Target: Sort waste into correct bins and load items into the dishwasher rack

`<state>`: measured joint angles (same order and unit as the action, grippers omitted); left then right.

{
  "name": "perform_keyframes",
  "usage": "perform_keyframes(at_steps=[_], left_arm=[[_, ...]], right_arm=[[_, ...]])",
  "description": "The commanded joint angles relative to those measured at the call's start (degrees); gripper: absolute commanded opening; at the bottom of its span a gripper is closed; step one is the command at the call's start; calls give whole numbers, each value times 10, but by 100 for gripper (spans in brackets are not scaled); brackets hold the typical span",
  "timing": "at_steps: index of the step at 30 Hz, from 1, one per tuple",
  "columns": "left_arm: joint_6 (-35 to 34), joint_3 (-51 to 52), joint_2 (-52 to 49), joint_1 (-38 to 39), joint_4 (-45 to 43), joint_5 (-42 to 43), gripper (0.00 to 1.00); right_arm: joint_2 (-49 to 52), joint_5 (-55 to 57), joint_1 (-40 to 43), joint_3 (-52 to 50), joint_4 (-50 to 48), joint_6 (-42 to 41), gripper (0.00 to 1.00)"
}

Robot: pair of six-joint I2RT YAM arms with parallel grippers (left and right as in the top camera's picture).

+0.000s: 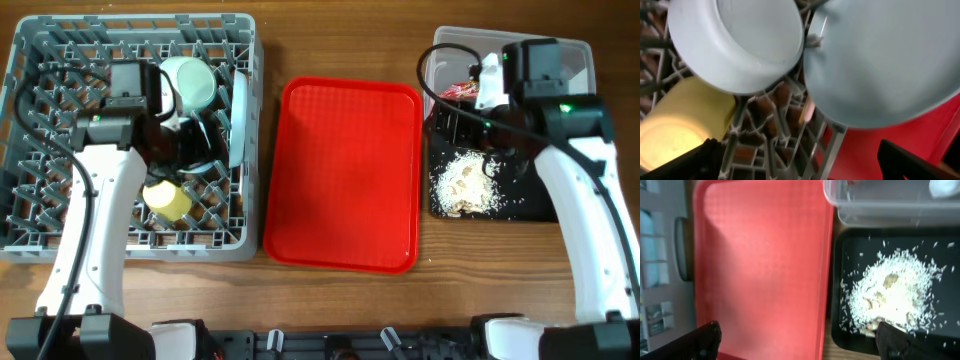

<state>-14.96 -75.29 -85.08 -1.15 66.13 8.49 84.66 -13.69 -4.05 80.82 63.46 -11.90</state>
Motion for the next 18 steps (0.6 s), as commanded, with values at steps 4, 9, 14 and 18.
perform_keyframes(at_steps=[4, 9, 14, 18], left_arm=[[16, 34, 51, 9, 26, -16, 100], [40, 129, 221, 42, -48, -15, 100], [70, 224, 400, 88, -133, -6, 100], [70, 241, 475, 91, -147, -7, 100]], right_arm=[[-63, 40, -2, -20, 17, -32, 100], [-207, 54, -3, -132, -47, -33, 100], [-409, 131, -3, -245, -106, -80, 100], [-485, 156, -3, -259, -86, -77, 100]])
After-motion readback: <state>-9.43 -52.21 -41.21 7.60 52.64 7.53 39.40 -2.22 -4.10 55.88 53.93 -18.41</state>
